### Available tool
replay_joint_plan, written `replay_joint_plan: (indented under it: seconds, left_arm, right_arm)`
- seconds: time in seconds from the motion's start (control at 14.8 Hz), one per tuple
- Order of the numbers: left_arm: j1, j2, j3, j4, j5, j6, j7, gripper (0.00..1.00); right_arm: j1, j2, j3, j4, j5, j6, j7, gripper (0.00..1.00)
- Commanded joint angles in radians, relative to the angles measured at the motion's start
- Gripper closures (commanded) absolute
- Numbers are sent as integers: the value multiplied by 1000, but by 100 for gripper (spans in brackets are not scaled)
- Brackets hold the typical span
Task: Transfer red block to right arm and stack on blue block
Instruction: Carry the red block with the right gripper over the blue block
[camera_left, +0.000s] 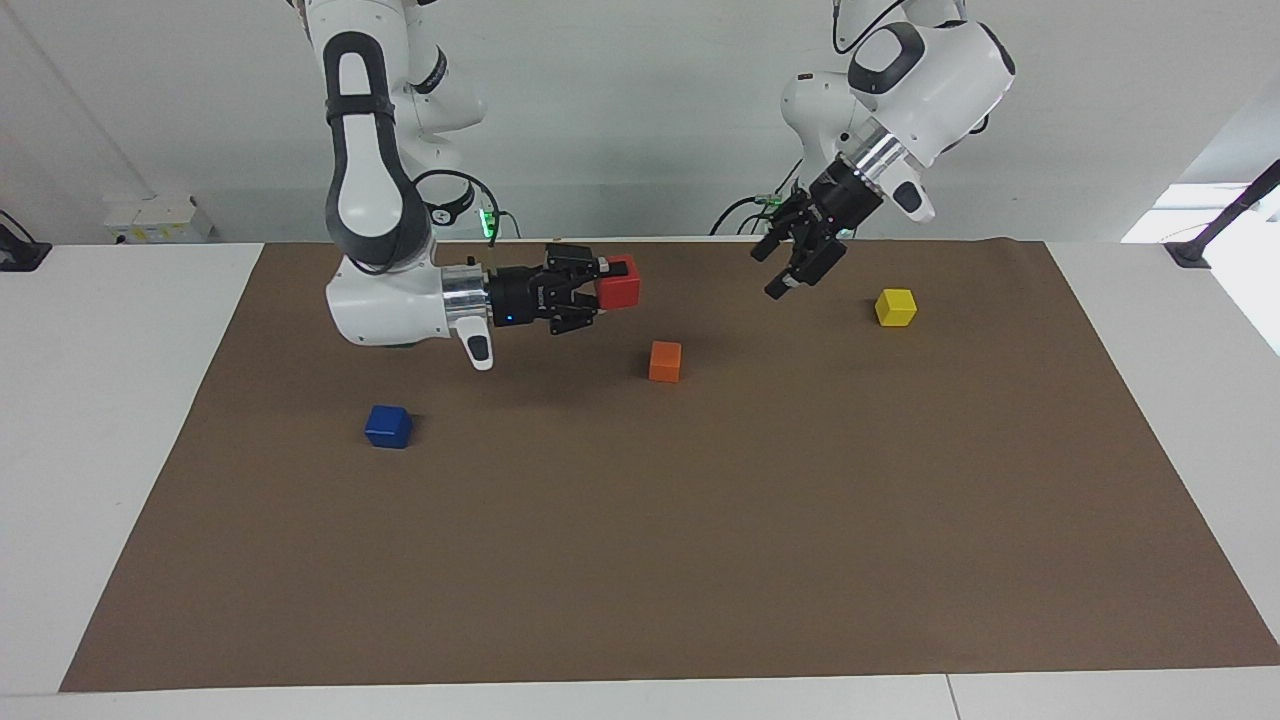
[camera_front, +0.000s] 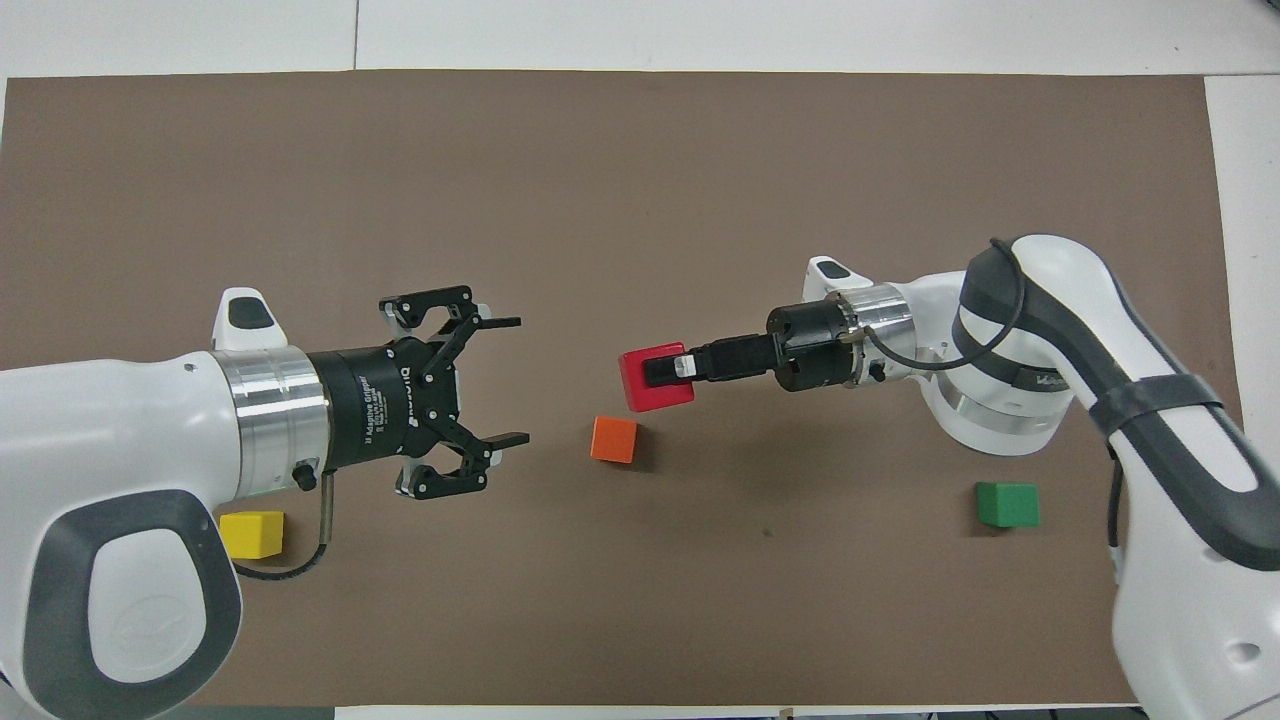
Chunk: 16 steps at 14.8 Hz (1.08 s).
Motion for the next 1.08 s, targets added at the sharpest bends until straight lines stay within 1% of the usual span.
replay_joint_plan:
  seconds: [0.0,0.07,0.2,0.27,0.34,0.41,0.54,0.81,0.88,1.01]
  left_arm:
    - [76,56,-9,62,189,-20,148,0]
    - [100,80,-7,90,251,-34,241,0]
    - [186,134,-7,148,314,-91,398,0]
    - [198,152,-7,179,377,-109,493,0]
    - [203,165,-7,197,450,-121,571,0]
    - [202,184,-6,222,498,-143,617,0]
    - [203,217,-6,275,552,-221,703,0]
    - [205,211,-4,288,665,-351,938,0]
    - [211,209,-3,292,691,-386,996,0]
    - [226,212,-1,325,741,-457,1053,0]
  right_arm:
    - [-38,-16,1,41,-205,37,66,100]
    - [-42,-19,1,66,-308,70,89,100]
    - [-53,-17,1,121,-514,104,155,100]
    - [-65,-16,2,137,-592,117,163,100]
    - [-70,-16,1,150,-644,138,167,100]
    - [-77,-16,-1,157,-709,153,180,100]
    - [-102,-4,4,192,-906,192,213,100]
    - [-104,6,2,190,-1200,282,328,100]
    - [-102,6,2,184,-1259,311,405,100]
    - [-101,6,4,172,-1376,324,518,100]
